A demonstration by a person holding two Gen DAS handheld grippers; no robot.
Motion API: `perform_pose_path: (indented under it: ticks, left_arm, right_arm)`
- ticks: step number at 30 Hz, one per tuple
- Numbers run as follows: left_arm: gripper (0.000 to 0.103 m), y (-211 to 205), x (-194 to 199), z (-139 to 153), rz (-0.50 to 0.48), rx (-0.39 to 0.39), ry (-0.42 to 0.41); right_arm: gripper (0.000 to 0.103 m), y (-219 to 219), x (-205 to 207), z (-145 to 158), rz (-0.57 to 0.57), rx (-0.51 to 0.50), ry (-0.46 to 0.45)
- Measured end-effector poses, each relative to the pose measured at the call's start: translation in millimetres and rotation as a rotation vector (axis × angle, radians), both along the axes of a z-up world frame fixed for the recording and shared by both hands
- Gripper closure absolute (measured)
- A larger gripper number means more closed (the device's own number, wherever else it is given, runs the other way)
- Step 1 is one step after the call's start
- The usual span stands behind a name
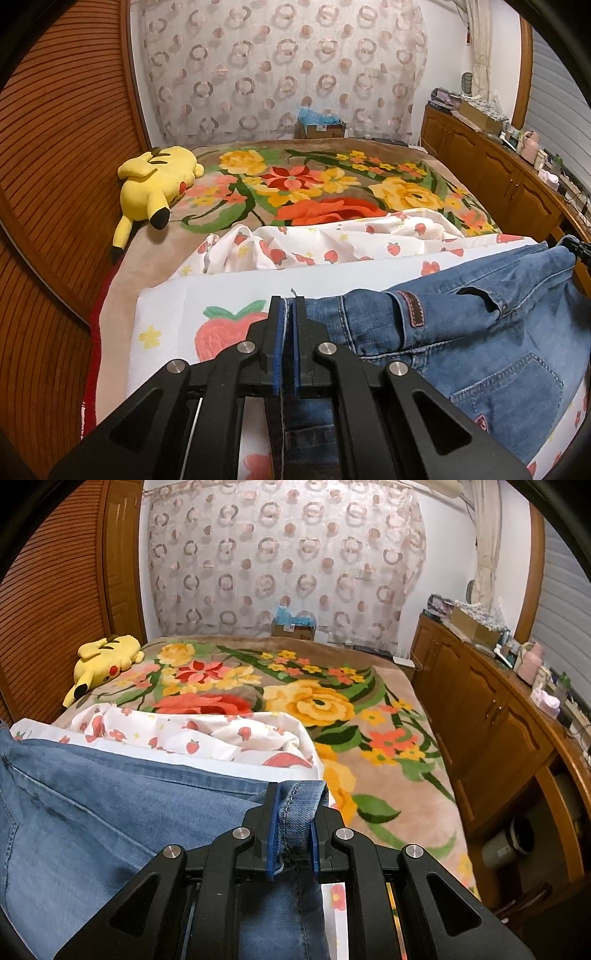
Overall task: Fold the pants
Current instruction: 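Carry the held edge over and lay it onto the other half, then open both grippers to release the folded jeans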
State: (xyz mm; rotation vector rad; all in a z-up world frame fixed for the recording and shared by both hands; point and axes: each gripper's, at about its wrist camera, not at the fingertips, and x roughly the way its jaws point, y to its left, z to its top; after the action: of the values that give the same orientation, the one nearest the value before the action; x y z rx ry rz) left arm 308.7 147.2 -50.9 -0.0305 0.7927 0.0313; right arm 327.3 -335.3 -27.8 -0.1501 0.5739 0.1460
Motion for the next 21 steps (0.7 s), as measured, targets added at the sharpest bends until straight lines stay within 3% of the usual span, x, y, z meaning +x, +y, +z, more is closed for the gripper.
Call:
perform_pose_path:
  ticks: [2, 4, 6, 8, 12, 16, 21]
  left_arm:
    - [0.093, 0.3, -2.6, 2.9, 0.002, -0.001, -0.003]
    - [0.08, -0.7, -5.0, 6.1, 0.001, 0.001, -0.011]
    - [0.058, -3.2, -6.8, 8.4, -0.005, 0.002, -0.015]
    - [0.054, -8.1, -8.5, 9.8, -0.022, 0.003, -0.015]
    - [0.034, -24.2, -12.9, 12.1, -0.053, 0.021, -0.016]
    - [0.026, -46.3, -18.6, 15.9, -0.117, 0.014, -0.027]
    - [0.026, -73.1, -17.4, 17.1, -0.181, 0.02, -0.033]
  right_arm:
    - [0.084, -1.2, -2.0, 3.6, -0.009, 0.002, -0.004]
    - [0.077, -0.7, -3.8, 6.5, -0.018, 0.002, -0.014]
    - [0.068, -0.2, -6.3, 9.3, -0.031, 0.0, -0.023]
    - [0.067, 2.2, -10.4, 11.4, -0.028, 0.004, -0.035]
    - [0.061, 8.8, -21.2, 11.9, -0.002, 0.011, -0.061]
    - [0.053, 12.8, -28.7, 7.9, 0.039, 0.025, -0.066]
    - [0.053, 14.5, -31.4, -0.3, 0.096, 0.047, -0.046]
